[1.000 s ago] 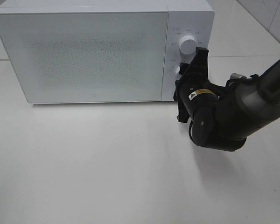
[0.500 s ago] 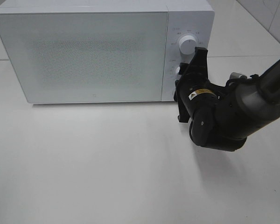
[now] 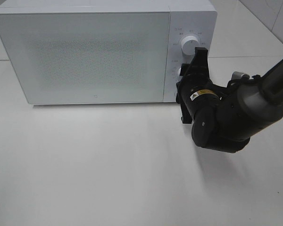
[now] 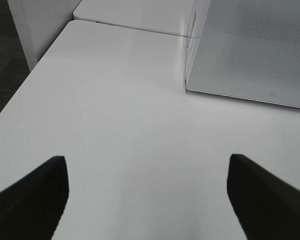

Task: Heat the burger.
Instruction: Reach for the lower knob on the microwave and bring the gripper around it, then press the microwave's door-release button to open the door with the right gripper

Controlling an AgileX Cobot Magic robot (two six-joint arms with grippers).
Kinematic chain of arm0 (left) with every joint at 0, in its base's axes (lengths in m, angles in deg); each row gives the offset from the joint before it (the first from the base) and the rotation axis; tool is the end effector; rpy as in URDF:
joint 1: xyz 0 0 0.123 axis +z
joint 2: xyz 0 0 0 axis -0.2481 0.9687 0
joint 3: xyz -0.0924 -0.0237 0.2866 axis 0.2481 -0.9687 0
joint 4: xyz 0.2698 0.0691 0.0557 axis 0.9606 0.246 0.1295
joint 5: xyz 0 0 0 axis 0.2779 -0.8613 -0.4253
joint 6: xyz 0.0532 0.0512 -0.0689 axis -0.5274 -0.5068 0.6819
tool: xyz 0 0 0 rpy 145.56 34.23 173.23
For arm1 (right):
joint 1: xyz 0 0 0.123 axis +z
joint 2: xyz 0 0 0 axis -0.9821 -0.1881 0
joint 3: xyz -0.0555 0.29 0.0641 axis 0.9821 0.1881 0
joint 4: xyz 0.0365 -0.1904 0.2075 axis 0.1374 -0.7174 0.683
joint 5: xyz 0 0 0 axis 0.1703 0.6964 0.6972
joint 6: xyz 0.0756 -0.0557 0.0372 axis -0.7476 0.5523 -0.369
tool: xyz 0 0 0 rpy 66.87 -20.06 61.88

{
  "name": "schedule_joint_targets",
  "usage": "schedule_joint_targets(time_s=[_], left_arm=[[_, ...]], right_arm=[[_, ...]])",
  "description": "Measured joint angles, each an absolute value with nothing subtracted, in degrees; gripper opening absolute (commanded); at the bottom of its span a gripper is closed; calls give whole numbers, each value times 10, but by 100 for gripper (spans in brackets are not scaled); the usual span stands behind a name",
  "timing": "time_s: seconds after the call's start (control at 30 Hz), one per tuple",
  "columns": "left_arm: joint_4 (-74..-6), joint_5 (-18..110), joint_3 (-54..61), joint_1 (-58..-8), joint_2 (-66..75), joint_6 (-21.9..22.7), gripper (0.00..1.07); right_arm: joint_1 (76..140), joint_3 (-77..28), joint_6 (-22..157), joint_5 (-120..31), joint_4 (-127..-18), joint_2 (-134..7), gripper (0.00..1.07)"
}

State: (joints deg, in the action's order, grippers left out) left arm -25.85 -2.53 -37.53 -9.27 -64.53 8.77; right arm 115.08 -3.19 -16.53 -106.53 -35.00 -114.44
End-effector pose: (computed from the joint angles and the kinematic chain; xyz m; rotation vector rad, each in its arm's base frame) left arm 0.0144 0.0006 0.2931 -0.1694 2.0035 -0.0037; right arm 0.3460 0.1817 0.0969 1.3202 1.3006 1.2063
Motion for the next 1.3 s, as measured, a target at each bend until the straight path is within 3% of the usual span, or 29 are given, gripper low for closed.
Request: schedule_joint_targets(time_s=[0.2,0.5,0.93,1.3], left_arm=[[-259,-25,-375,-93,-645,88,82],[-259,-25,-375,-93,-645,88,82],[-259,-25,-375,-93,-645,88,82],[-259,-25,-375,-93,-645,88,82]], right_arm=[[1155,-36,-133,-1064,-336,-1143,54],[1158,-36,-127,-1069,-339,-1143,72],[1152,-28,-86,-985,-435,-1102,72],[1148,78,13,-955,-443,-1010,72]])
